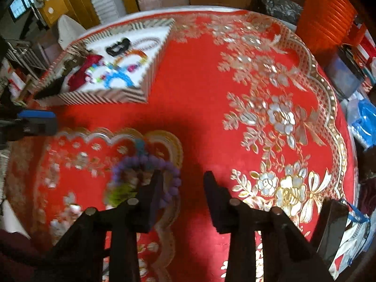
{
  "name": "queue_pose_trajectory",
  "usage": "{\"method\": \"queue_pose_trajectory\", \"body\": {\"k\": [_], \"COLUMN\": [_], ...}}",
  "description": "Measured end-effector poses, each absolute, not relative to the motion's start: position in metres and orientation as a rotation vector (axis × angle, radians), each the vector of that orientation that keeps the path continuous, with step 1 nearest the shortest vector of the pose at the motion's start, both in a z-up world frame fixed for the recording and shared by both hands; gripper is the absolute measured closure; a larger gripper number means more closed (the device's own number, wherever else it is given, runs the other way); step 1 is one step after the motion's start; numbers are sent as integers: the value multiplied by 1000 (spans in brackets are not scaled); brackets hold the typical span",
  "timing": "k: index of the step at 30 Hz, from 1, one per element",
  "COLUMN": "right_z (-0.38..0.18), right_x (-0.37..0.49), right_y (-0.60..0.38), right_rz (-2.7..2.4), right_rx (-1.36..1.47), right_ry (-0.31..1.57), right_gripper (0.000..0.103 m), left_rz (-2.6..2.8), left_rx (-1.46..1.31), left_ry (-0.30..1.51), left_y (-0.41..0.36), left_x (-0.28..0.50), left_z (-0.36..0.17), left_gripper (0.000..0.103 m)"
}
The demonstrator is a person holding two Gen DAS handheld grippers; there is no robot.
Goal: Organize jewelry
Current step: 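Grasp the blue-green bracelets with the left tool while the right grasps the purple bracelet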
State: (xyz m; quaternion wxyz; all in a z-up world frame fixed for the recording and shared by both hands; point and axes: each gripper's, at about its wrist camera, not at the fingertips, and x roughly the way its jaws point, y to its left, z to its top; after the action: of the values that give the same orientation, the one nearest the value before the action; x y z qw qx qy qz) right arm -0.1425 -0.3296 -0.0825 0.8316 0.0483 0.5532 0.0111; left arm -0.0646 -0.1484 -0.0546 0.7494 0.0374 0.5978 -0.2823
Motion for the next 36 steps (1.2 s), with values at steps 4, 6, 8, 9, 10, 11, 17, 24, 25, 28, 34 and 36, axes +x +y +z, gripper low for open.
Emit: {"method": "queue_pose_trajectory", "body": {"k": [4, 6, 8, 9, 10, 11, 17, 24, 25, 28, 34, 36], "right_z": [-89, -89, -88, -88, -88, -89, -87, -55, -51, -44, -43, -44], "right_x": [-138, -138, -138, -138, -139, -140, -144, -172, -177, -188, -201, -203], "right_y": [-332, -330, -327, -326, -325, -325, -325, -328, -327, -322, -307, -307], "right_rz": [25, 33, 41, 42, 44, 44, 55, 119, 133, 172, 216, 215], "right_rx": [130, 125, 118, 114, 112, 110, 110, 218, 228, 258, 287, 299], "right_ry": [1162, 1158, 1154, 1154, 1156, 1157, 1140, 1066, 1058, 1046, 1050, 1050], "right_gripper": [69, 69, 69, 69, 69, 69, 94, 94, 94, 94, 94, 94], "left_rz": [-612, -618, -625, -631, -637, -641, -637, -635, -641, -645, -639, -626], "left_rx": [88, 77, 64, 56, 52, 51, 21, 30, 26, 36, 131, 175], "left_ry": [1306, 1308, 1312, 1318, 1325, 1329, 1368, 1407, 1416, 1435, 1484, 1495], "left_y": [-150, -151, -156, -160, -165, -168, -190, -211, -215, -228, -258, -265], "left_x": [-70, -70, -67, -65, -63, -62, -53, -46, -45, -44, -46, -49], "left_z": [-53, -52, -51, -51, -51, -52, -59, -70, -73, -79, -99, -105], "left_gripper": [73, 73, 73, 73, 73, 73, 73, 73, 73, 73, 73, 73]}}
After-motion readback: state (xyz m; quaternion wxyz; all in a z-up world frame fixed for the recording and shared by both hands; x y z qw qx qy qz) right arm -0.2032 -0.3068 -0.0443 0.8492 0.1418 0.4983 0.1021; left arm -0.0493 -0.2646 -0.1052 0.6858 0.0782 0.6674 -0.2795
